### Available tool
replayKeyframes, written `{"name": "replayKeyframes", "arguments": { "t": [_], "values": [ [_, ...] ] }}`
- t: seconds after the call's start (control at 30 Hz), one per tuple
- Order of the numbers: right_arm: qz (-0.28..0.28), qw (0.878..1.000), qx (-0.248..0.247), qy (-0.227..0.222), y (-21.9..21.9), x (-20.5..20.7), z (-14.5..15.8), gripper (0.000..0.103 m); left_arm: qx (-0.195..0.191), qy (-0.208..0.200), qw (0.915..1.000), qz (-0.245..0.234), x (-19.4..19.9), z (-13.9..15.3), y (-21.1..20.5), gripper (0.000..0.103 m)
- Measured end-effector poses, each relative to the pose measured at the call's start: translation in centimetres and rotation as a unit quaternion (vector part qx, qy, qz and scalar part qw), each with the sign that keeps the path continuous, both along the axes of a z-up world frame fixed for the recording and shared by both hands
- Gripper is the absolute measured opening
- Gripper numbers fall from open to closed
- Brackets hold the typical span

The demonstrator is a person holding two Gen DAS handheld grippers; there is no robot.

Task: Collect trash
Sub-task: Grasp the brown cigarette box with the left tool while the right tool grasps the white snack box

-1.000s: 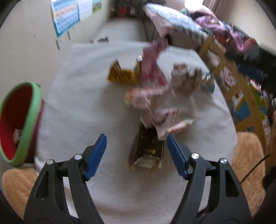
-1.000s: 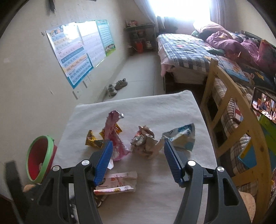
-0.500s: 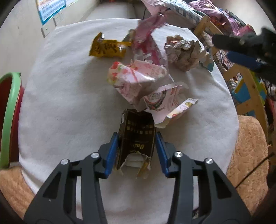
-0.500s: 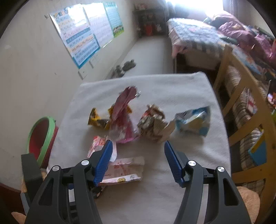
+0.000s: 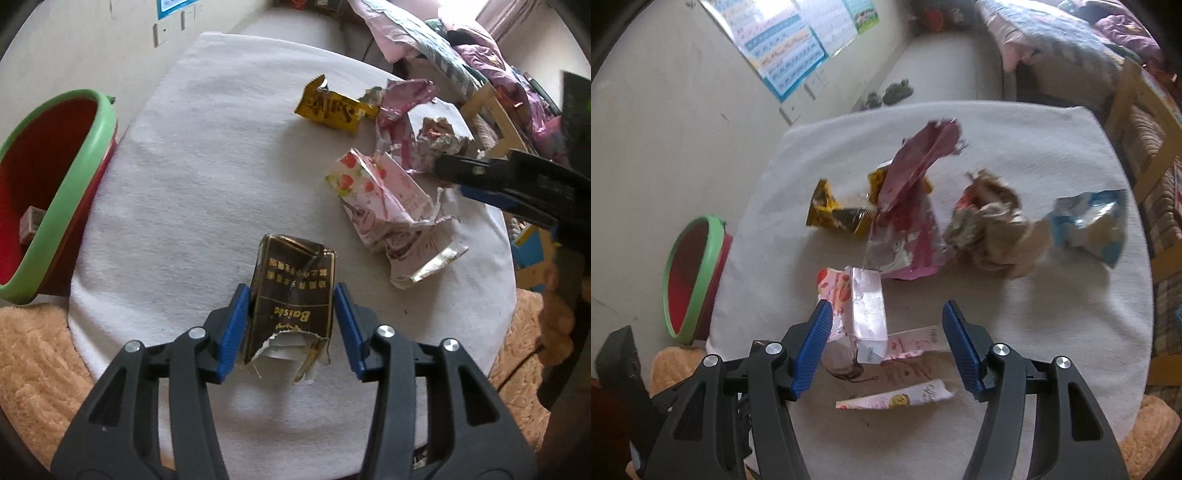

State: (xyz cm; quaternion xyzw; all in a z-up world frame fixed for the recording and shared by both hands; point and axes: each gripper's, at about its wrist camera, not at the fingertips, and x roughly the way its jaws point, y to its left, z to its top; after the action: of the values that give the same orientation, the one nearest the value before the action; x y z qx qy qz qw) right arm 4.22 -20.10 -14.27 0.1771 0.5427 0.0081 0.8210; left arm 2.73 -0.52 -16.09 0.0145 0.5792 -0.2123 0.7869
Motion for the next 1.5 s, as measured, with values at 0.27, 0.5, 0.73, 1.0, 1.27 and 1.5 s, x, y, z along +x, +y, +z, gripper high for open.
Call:
{"name": "replayKeyframes", "arguments": {
  "t": [0.27,0.5,0.73,1.0,1.27,1.5],
  "values": [
    [0.006,0.999,0.040,0.032,-0.2,1.0,-2.0,0.054,-0.013,0.006,0.9999,-0.004,0.1,-0.2,0.0,0.046],
    [0.016,0.996,0.065,0.051,0.2,1.4,-2.9,0.054,-0.020,-0.003,0.9998,-0.007,-0.3,0.3,0.0,0.062],
    [0.021,0.996,0.078,0.040,0.5,1.1,-2.6,0.025,-0.014,0.002,0.9999,-0.008,-0.2,0.2,0.0,0.063],
    [0.014,0.997,0.070,-0.008,0.9,0.0,-0.1,0.023,0.000,0.001,0.9995,-0.031,-0.6,-0.1,-0.9,0.062],
    [0.000,0.997,0.027,-0.066,1.0,-1.2,3.4,0.024,0.019,0.007,0.9989,-0.042,-0.8,-0.9,-1.3,0.054],
    [-0.004,0.995,0.009,-0.096,1.2,-1.7,5.3,0.024,0.018,0.008,0.9990,-0.041,-0.8,-1.0,-1.3,0.046]
  ]
}}
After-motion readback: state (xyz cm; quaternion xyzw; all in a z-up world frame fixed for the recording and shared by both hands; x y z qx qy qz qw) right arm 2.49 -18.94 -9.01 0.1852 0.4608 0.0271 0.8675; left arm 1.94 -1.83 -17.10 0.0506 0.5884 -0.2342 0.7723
